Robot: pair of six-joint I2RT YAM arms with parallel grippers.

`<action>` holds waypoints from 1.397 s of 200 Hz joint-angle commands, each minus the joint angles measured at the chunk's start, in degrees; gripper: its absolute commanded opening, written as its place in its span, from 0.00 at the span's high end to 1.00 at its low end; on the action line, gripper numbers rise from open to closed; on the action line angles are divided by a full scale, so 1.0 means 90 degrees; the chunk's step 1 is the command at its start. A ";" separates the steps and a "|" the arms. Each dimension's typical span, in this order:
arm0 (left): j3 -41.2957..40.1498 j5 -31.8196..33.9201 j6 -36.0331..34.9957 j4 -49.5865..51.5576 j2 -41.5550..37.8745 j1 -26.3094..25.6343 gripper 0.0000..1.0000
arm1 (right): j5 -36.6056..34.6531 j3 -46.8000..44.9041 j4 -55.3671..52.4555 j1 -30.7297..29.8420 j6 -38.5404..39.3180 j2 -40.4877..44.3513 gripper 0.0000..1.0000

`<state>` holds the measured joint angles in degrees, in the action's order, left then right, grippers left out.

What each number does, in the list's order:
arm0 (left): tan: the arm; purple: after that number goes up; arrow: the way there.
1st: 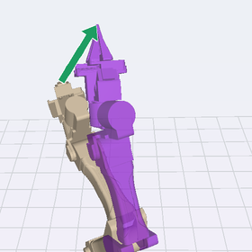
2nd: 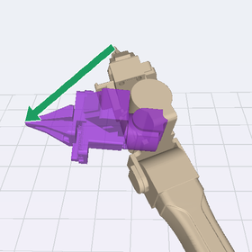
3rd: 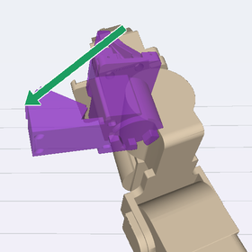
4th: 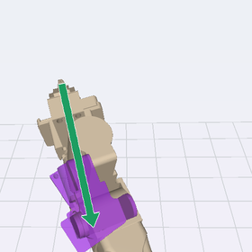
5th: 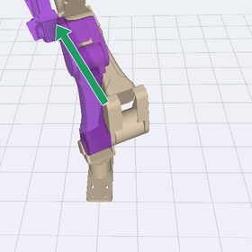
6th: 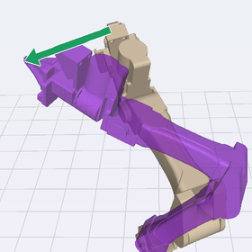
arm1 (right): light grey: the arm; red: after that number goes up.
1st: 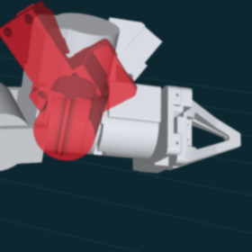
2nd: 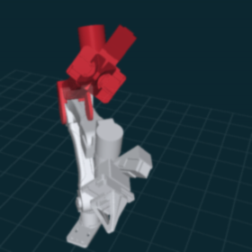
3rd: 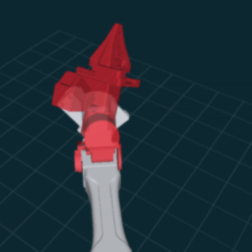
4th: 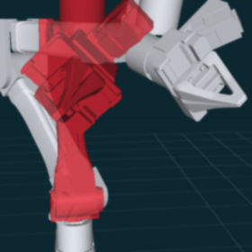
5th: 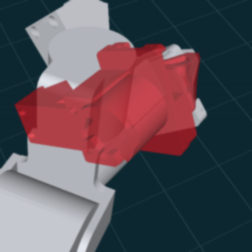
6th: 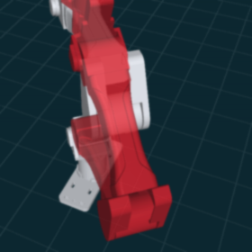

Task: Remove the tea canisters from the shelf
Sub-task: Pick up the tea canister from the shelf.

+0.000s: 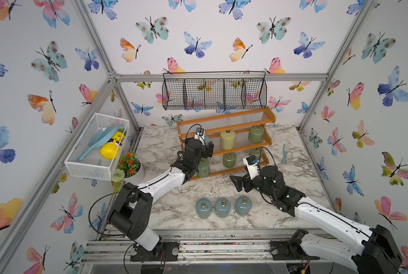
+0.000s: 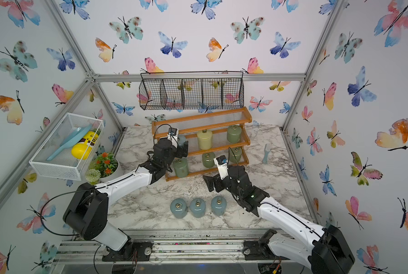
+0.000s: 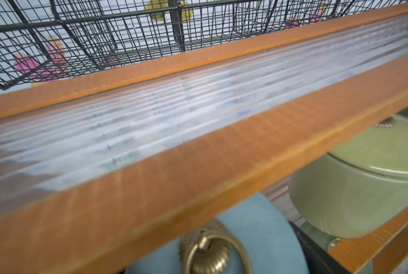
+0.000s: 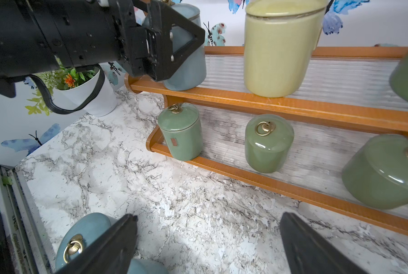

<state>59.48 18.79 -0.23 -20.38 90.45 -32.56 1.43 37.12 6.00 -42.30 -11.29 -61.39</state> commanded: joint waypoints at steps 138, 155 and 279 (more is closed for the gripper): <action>-0.0951 -0.1174 0.0042 -0.0240 -0.1524 0.0101 0.25 | 0.0092 0.0084 -0.0061 0.0062 0.0124 -0.0091 0.00; -0.1092 -0.1294 0.0064 -0.0098 -0.1778 0.0102 0.24 | 0.0123 0.0123 -0.0079 0.0069 0.0150 -0.0122 0.00; -0.2527 -0.1362 0.0533 0.0818 -0.3819 0.0135 0.25 | 0.0200 -0.0031 -0.0079 0.0091 0.0109 0.0090 0.00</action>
<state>37.36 7.14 2.83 -11.20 60.88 -31.59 2.66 37.12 5.17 -41.91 -10.63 -61.91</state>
